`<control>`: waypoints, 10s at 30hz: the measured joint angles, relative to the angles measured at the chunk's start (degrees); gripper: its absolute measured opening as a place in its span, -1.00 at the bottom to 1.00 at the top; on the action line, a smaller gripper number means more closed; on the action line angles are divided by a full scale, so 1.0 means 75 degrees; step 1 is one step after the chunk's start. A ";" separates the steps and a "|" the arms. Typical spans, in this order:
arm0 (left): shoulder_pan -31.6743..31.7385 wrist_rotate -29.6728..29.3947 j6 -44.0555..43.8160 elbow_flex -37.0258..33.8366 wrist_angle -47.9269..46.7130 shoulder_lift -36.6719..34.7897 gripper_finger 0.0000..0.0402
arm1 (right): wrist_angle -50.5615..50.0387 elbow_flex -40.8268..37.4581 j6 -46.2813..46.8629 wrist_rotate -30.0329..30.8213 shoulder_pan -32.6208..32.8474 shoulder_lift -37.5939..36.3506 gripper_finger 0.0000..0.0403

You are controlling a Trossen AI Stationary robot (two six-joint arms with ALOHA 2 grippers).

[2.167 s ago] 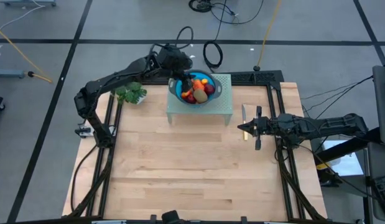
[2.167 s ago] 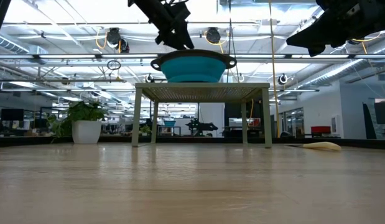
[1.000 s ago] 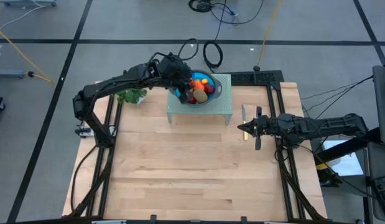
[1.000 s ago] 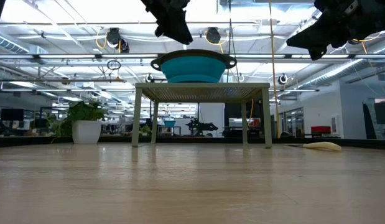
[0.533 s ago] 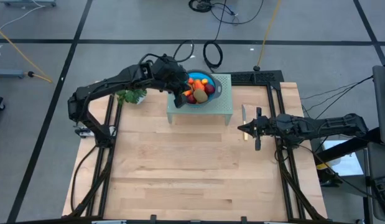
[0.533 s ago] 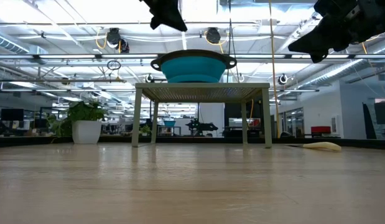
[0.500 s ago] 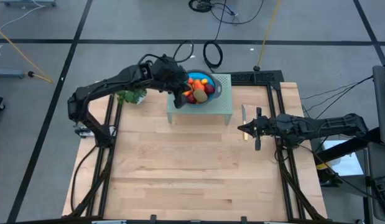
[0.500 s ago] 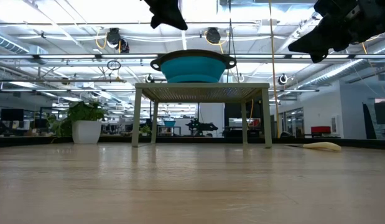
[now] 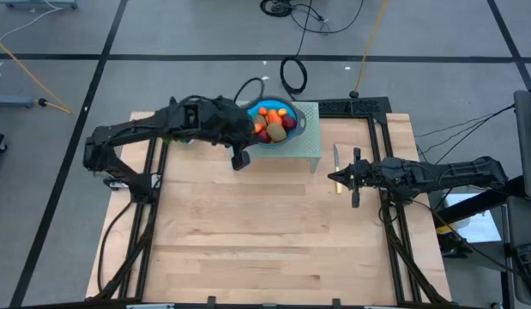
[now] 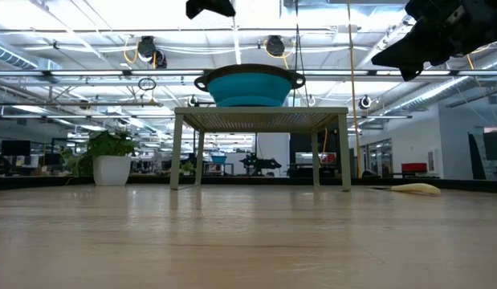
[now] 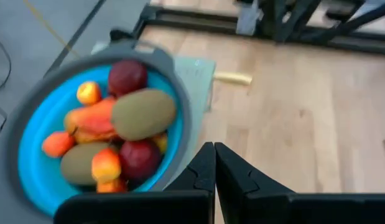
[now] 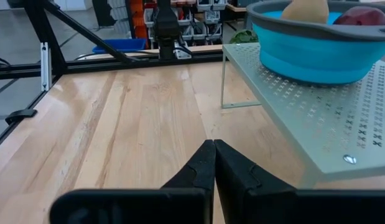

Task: Pick & Place Fruit
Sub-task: Put the table knife on the shelf

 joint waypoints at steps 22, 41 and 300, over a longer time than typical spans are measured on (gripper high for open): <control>-0.0748 -0.0204 -0.1013 -0.4696 0.2377 -0.4062 -0.99 | 0.0140 0.0000 0.0404 0.0058 0.0000 0.0163 -0.98; -0.1374 -0.0522 -0.1659 -0.7156 0.2441 -0.7086 -0.99 | -0.0071 0.0028 0.1468 0.0848 0.0012 0.0178 -1.00; -0.1386 -0.0571 -0.1843 -0.9679 0.2947 -1.0952 -0.89 | -0.3119 0.1107 0.9475 0.0447 -0.2089 0.1773 -0.66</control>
